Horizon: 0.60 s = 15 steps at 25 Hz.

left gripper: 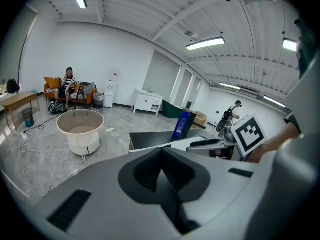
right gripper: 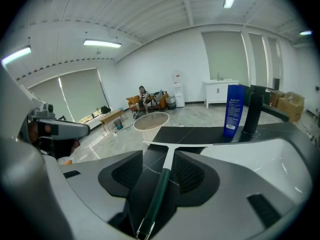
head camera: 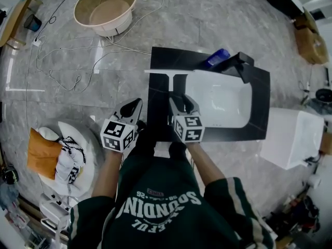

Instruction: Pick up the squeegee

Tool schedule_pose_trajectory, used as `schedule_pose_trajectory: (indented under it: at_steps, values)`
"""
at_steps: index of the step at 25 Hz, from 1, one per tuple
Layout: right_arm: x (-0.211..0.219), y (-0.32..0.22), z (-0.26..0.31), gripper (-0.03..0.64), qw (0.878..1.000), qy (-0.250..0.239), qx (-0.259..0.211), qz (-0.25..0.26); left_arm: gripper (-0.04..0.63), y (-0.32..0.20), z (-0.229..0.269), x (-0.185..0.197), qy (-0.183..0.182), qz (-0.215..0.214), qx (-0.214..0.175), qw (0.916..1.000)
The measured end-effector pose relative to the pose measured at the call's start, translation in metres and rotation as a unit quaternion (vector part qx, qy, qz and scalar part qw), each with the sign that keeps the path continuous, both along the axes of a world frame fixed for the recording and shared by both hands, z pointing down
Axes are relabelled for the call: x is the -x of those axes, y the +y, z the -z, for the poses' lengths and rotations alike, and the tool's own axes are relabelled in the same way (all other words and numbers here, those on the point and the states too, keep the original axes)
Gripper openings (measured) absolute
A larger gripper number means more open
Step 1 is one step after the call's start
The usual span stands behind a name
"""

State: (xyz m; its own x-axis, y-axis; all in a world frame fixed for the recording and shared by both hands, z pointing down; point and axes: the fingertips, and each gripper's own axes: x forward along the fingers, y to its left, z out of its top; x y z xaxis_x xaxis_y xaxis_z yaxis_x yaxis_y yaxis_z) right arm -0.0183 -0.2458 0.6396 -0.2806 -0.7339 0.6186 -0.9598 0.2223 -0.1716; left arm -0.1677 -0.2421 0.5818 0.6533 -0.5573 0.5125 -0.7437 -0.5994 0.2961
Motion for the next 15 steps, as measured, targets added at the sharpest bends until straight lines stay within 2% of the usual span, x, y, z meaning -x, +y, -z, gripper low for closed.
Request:
schedule_pose_trajectory:
  at_steps: [15]
  values:
    - [0.005, -0.025, -0.08, 0.178, 0.996, 0.049, 0.078, 0.008, 0.002, 0.01, -0.009, 0.022, -0.003, 0.028, 0.013, 0.9995]
